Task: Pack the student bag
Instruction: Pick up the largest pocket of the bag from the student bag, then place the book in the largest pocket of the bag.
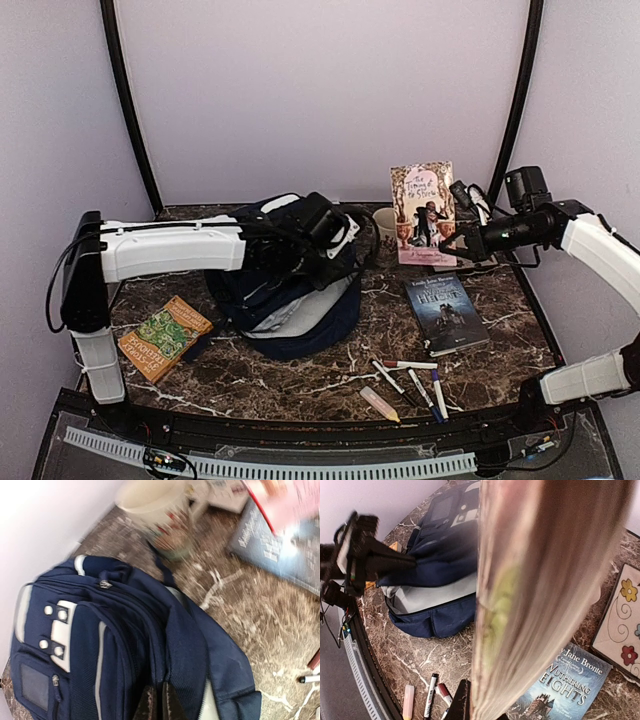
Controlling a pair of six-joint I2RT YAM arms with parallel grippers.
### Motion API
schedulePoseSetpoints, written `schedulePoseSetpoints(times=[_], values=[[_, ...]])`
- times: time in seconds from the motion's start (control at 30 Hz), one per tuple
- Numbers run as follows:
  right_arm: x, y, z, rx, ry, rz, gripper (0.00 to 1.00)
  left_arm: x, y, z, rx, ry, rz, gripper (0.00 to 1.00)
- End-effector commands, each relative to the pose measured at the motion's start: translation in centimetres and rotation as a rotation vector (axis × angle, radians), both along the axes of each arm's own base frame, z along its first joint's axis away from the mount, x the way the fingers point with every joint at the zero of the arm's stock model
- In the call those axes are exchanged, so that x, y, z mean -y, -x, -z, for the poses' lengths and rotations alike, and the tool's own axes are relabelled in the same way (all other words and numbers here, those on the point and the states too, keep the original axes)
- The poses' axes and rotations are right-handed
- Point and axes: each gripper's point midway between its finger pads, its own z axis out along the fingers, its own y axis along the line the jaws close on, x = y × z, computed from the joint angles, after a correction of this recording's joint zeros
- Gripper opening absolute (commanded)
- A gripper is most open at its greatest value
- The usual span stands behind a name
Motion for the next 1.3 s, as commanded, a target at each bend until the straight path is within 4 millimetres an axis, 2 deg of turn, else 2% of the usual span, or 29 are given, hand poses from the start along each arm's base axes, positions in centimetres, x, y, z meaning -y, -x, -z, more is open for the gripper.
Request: schedulePoseSetpoints(times=[0.0,0.13,0.3,0.53,0.6,0.7,0.83,1.07,1.27], values=[[-1.6,2.6,-0.8,-0.071,-0.066,-0.104,0.00,-3.6,-2.8,-7.9,0.161,0.240,-0.121,0.00],[-3.8,5.4,0.7,-0.198,-0.076,-0.242,0.00,-5.5,-4.1,-8.3,0.165,0.294,-0.170,0.00],[-7.0,8.1,1.8,-0.315,-0.096,-0.397,0.00,-6.3,-5.0,-9.7,0.199,0.323,-0.179,0.00],[-10.7,10.1,3.5,-0.438,-0.068,-0.501,0.00,-6.6,-6.0,-12.3,0.252,0.343,-0.171,0.00],[-11.4,10.4,4.6,-0.480,-0.052,-0.518,0.00,-6.4,-6.0,-13.1,0.264,0.368,-0.162,0.00],[-12.8,10.8,5.1,-0.526,-0.054,-0.547,0.00,-6.0,-5.9,-14.2,0.265,0.403,-0.146,0.00],[-15.3,10.6,6.5,-0.581,-0.018,-0.559,0.00,-6.1,-5.6,-15.2,0.271,0.442,-0.145,0.00],[-19.7,8.5,7.9,-0.705,-0.059,-0.538,0.00,-6.0,-4.6,-16.8,0.260,0.508,-0.117,0.00],[-23.4,4.9,9.3,-0.767,-0.068,-0.468,0.00,-6.4,-3.7,-17.9,0.263,0.532,-0.107,0.00]])
